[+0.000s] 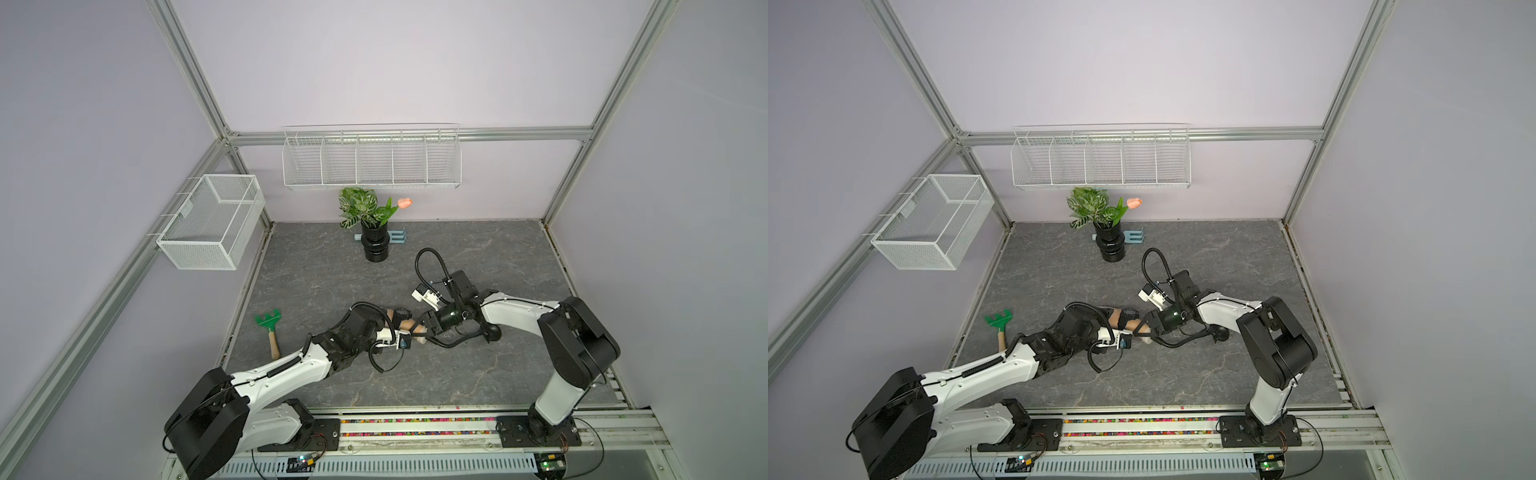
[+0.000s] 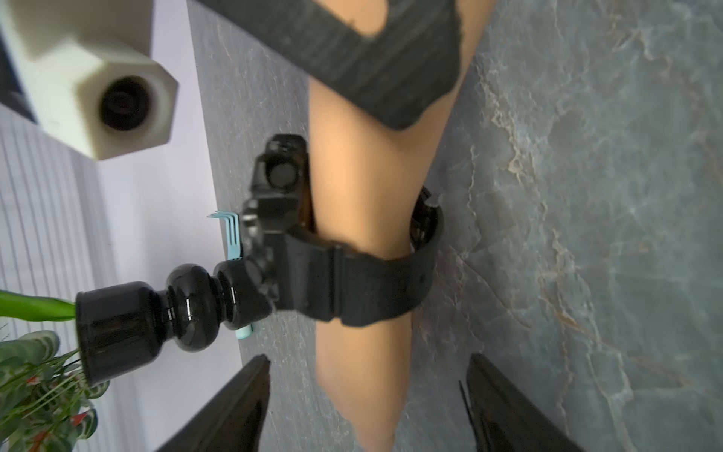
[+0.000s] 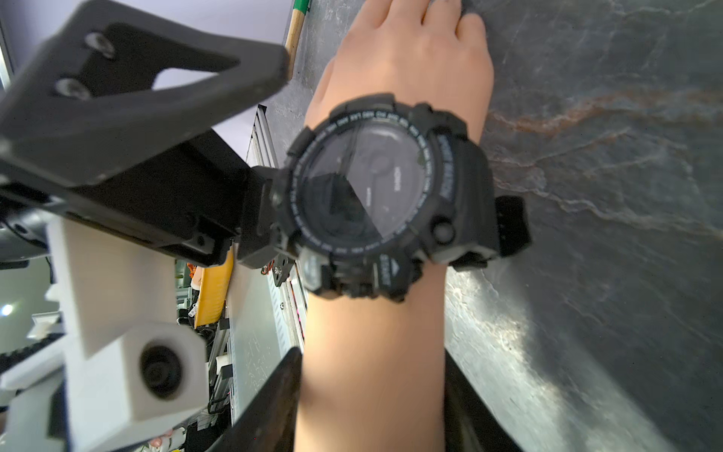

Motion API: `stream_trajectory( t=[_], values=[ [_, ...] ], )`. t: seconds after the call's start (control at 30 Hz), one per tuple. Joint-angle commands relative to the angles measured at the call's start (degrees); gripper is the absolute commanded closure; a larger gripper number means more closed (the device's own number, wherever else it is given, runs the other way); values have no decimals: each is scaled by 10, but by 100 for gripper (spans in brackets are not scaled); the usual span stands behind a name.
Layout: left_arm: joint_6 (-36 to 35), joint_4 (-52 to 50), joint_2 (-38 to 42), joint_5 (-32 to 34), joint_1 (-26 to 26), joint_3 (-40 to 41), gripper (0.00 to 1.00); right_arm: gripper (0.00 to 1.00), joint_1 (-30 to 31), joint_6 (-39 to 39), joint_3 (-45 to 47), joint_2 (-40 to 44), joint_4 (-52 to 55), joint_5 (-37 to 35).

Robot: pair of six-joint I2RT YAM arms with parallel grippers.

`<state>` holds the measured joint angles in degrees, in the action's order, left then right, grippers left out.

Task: Take off the watch
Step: Adjust the hand at the center of the board.

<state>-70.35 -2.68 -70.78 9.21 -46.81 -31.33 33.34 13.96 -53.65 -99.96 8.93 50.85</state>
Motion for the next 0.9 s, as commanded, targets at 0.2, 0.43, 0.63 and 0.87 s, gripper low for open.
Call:
stream_trajectory(
  t=[0.2,0.43,0.63,0.87],
  values=[
    [-9,57,-73,52,-2,-32,51,89,-5,-4,0,4,-24,24],
    [6,-80,-19,25,-2,-65,83,59,-6,-19,-5,10,-9,-6],
    [41,-267,17,-34,-1,-134,90,30,-6,-27,27,95,-42,-98],
    [69,-360,14,-99,5,-186,100,13,10,-111,182,271,-218,-229]
  ],
)
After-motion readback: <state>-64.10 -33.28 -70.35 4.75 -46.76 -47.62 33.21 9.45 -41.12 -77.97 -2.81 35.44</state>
